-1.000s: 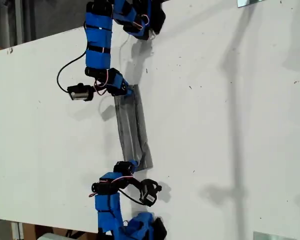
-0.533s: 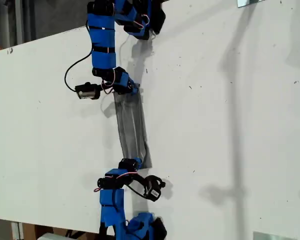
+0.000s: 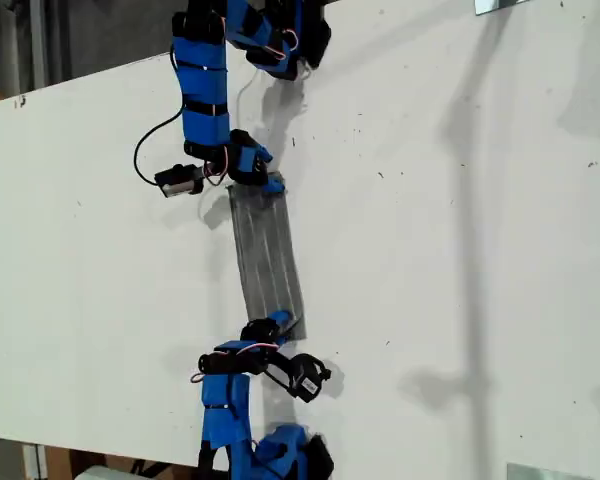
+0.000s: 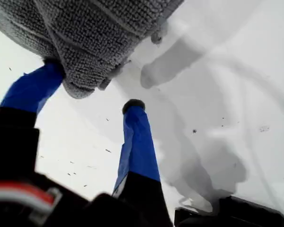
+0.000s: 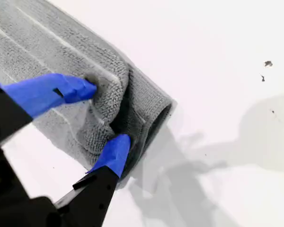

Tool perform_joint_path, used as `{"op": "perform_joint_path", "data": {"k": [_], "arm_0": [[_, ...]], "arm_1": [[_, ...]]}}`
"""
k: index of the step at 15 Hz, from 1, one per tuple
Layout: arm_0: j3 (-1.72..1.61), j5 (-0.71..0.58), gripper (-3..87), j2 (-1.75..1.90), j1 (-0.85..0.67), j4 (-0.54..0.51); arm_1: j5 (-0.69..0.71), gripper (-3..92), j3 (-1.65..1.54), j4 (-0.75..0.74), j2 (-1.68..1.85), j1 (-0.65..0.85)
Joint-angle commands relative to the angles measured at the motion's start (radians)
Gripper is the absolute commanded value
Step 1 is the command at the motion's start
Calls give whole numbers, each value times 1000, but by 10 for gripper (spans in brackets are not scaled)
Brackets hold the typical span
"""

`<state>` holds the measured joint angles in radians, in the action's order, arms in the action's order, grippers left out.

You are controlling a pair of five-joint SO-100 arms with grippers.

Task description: Grasp corners of a square towel and fold twice.

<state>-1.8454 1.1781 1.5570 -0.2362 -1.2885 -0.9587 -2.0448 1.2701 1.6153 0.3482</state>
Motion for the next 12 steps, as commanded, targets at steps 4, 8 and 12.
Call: {"op": "perform_joint_path", "data": {"k": [4,8,12], "arm_0": [[15,-21,300,190,-31,-86],[-156,-55,290,299,-129,-43],[-407,-83,281,377,-247,115]], "arm_1": [[71,387,32,112,244,92],[115,382,48,-5,40,126],[173,387,221,-61,-287,181]]}}
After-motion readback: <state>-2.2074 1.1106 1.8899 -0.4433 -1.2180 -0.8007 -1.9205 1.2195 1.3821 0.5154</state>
